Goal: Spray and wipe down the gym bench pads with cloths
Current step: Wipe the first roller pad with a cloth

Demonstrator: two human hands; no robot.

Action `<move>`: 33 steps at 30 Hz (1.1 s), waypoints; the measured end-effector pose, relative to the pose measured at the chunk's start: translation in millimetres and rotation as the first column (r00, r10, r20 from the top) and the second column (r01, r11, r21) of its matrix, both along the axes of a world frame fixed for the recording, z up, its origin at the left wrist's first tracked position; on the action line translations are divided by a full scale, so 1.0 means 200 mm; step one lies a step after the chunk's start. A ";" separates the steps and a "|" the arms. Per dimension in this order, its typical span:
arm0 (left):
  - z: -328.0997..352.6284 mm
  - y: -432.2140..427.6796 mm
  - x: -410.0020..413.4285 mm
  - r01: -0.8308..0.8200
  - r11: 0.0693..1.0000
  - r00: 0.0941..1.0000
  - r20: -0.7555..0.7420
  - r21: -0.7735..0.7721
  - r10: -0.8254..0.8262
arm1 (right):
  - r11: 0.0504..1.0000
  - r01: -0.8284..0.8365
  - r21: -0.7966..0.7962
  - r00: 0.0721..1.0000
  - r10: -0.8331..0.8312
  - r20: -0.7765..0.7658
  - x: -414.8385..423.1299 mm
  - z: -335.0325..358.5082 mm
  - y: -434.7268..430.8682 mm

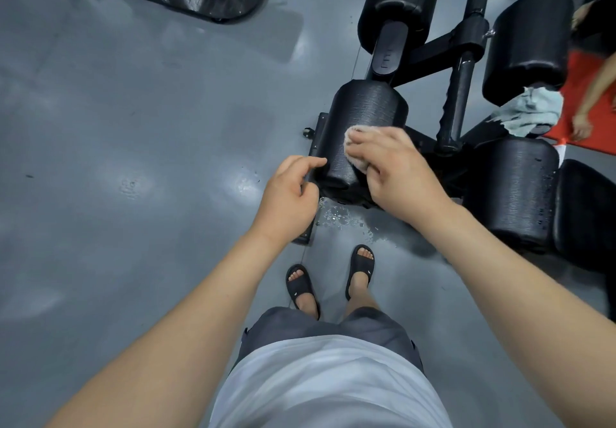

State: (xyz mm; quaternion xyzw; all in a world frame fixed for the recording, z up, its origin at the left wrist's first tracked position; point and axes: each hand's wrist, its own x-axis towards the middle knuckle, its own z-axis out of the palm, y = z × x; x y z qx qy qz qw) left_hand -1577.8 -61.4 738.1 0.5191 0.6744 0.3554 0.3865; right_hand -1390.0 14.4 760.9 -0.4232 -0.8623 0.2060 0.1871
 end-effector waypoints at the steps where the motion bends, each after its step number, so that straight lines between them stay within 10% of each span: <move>1: 0.00 0.00 0.01 0.015 1.000 1.000 0.004 -0.009 -0.014 | 1.000 -0.019 0.005 1.000 0.019 -0.015 0.02 -0.02 -0.04; 19: 0.00 0.05 0.05 -0.051 0.997 0.999 -0.017 -0.061 0.050 | 0.997 0.075 0.009 0.950 -0.074 0.302 -0.14 -0.04 0.63; 33: 0.00 0.07 0.04 -0.084 0.991 0.996 -0.024 -0.102 0.082 | 0.999 -0.029 0.040 0.984 0.021 0.176 -0.07 -0.04 0.33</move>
